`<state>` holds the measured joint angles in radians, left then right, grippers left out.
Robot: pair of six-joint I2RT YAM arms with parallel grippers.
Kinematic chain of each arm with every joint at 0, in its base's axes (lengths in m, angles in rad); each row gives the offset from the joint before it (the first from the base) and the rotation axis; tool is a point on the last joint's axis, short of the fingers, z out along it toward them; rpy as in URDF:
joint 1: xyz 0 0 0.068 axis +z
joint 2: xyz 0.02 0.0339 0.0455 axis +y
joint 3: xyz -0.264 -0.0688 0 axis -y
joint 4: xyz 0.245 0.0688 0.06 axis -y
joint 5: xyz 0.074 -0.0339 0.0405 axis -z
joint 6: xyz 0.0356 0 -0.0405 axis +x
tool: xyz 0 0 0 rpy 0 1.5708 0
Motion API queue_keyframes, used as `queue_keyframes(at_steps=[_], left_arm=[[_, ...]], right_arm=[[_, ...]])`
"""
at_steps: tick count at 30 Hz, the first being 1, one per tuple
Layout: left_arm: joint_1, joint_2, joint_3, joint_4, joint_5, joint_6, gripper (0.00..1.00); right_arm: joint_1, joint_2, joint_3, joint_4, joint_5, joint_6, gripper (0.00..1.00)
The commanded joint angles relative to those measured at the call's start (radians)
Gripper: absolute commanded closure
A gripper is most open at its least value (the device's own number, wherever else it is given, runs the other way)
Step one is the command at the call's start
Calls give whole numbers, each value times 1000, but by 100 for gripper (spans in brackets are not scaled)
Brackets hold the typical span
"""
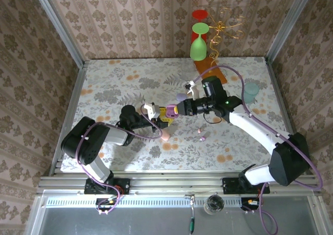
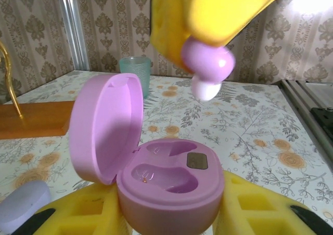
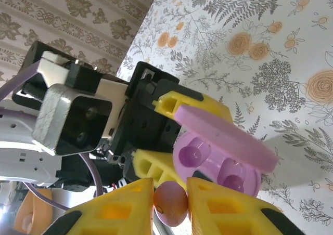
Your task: Insert the wireless bluetooth earbuds into the charging case
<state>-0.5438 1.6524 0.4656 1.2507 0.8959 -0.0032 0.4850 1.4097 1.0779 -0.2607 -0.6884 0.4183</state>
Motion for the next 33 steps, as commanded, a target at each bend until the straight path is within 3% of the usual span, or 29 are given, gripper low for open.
queue_keyframes(at_steps=[1,23,33], left_arm=[[-5,-17,24,34,46,3,67],[-4,-50,22,35,44,-14,67],[7,-45,16,35,36,-16,67]], right_arm=[[4,29,18,-18,-20,-29,76],[4,79,20,-63,36,-92,75],[-5,-3,1,-62,65,-97,42]])
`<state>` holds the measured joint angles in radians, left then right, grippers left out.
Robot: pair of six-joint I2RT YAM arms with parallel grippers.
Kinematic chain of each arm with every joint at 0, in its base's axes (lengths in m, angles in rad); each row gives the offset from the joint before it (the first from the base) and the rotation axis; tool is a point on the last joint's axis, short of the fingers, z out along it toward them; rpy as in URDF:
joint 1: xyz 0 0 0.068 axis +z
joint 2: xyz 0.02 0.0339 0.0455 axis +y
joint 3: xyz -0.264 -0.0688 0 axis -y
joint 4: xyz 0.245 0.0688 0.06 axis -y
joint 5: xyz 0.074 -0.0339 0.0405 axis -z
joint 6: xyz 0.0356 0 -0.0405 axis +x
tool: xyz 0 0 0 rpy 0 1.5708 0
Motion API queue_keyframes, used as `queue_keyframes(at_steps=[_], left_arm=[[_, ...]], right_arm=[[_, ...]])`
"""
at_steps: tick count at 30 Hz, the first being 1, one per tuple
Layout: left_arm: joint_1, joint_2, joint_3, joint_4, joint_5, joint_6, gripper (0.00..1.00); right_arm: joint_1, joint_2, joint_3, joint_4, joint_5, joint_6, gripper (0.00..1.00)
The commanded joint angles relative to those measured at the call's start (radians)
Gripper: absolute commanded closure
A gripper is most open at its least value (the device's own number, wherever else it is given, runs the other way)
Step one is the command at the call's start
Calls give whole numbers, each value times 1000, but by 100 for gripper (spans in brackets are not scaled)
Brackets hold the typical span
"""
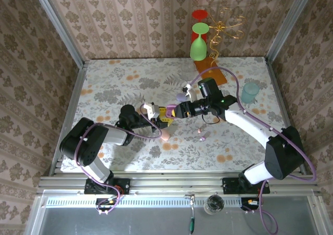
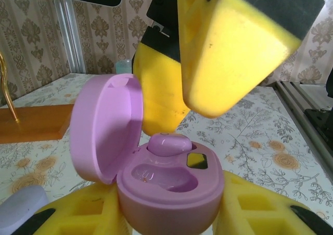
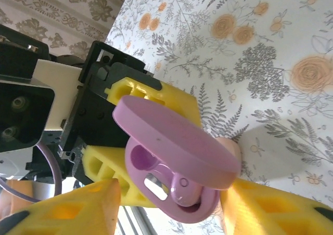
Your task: Insert the wireless bluetooth earbuds into the charging case
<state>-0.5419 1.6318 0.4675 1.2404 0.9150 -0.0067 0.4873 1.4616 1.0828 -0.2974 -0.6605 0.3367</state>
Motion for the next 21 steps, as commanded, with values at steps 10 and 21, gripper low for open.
queue_keyframes(at_steps=[10,21], left_arm=[[46,-63,-16,47,3,-23,67],[57,-76,-20,45,15,-29,67]], right_arm=[[-125,-324,-270,38,204,86,36],[-182,-191,-328,-222,390,252,37]])
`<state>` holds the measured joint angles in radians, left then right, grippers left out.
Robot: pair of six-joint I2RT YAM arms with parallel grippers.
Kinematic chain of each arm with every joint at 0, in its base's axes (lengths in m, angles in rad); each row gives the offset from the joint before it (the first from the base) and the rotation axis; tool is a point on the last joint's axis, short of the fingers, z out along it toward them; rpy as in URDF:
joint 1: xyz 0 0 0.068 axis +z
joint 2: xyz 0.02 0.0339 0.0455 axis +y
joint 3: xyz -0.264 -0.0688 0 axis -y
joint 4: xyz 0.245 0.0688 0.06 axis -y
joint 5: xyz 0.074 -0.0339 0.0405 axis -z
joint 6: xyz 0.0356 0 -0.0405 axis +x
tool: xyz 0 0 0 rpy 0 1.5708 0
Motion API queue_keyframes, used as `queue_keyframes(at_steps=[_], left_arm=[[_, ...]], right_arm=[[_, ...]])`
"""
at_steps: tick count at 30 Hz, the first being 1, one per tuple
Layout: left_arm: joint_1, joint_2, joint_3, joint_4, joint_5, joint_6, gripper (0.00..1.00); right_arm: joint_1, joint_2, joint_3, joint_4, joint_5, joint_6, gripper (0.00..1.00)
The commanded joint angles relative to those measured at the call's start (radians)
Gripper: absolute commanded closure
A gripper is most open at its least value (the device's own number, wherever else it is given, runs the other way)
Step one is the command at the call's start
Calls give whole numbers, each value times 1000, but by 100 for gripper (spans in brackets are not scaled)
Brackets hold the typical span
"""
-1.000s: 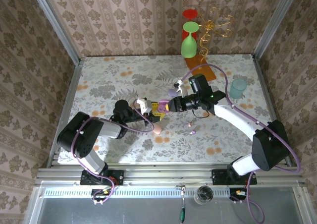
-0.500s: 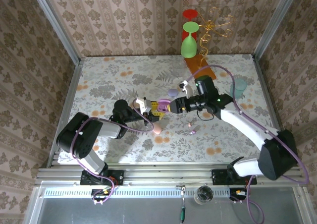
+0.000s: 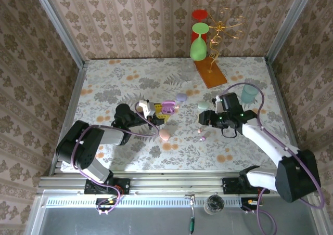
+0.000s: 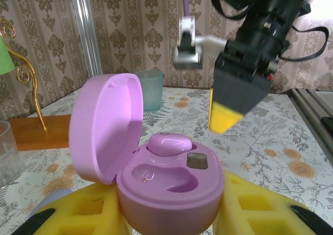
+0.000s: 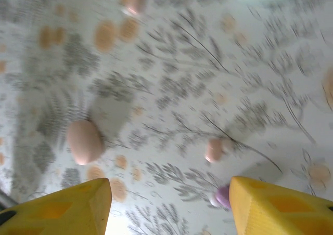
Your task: Insert the wireless bluetooth earbuds into the charging case
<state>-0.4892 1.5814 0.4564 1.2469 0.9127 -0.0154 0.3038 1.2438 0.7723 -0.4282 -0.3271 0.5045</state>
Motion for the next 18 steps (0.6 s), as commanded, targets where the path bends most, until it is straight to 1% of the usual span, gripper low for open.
queue_keyframes(at_steps=[1,4,8,11,18], left_arm=[[4,-23,-11,39,17,-19,67],[7,-19,-16,39,16,-11,67],[8,-19,-18,39,7,-17,68],[8,-22,-17,39,-15,-23,68],[7,-31,-13,39,-42,-42,69]], right_arm=[[2,33,-34,-80,48,108,38],[4,58,-89,-34,-16,147,38],[6,110,-116,21,-126,148,37],[7,141,-112,31,-153,136,38],[8,213,-108,69,-170,134,40]])
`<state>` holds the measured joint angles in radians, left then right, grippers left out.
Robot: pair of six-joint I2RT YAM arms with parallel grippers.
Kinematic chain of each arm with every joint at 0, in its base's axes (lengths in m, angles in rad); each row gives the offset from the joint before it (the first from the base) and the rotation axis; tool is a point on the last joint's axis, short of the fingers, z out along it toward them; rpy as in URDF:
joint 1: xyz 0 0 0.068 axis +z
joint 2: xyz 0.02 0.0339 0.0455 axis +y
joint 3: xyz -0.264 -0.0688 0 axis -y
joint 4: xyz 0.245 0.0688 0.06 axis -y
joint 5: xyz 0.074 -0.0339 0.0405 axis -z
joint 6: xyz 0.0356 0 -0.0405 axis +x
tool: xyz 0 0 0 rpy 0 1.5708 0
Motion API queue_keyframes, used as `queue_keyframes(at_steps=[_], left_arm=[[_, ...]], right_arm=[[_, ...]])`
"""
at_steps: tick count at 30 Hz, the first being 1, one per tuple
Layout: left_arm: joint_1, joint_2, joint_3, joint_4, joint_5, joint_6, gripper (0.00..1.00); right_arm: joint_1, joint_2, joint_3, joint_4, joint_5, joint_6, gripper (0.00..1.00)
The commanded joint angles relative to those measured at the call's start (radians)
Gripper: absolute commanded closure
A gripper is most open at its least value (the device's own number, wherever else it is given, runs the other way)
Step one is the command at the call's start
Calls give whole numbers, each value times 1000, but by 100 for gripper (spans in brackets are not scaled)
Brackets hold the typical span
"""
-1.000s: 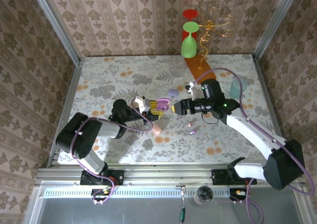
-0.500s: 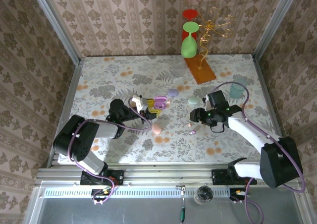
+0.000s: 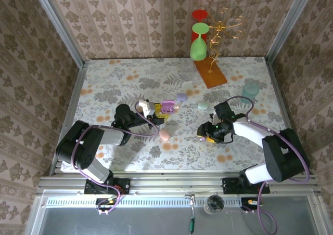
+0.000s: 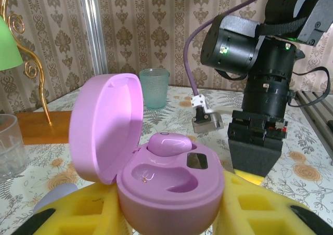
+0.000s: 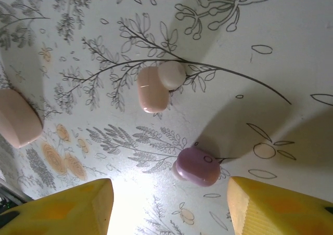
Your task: Insert the wireless bluetooth earbuds into the charging case
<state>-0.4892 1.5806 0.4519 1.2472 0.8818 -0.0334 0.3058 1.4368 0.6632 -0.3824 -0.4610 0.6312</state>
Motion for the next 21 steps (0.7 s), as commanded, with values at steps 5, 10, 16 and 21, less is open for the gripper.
queue_keyframes(at_steps=[5,10,16,21], left_arm=[[8,-42,-14,37,-15,-22,69],[7,-53,-27,38,-30,-10,69],[11,-63,-39,38,-27,-4,69],[18,-67,-47,39,-22,-2,69]], right_arm=[[6,48,20,19,-50,-1,43],[6,64,42,29,-58,2,45],[6,106,82,27,-49,-12,47],[7,148,121,20,-41,-32,48]])
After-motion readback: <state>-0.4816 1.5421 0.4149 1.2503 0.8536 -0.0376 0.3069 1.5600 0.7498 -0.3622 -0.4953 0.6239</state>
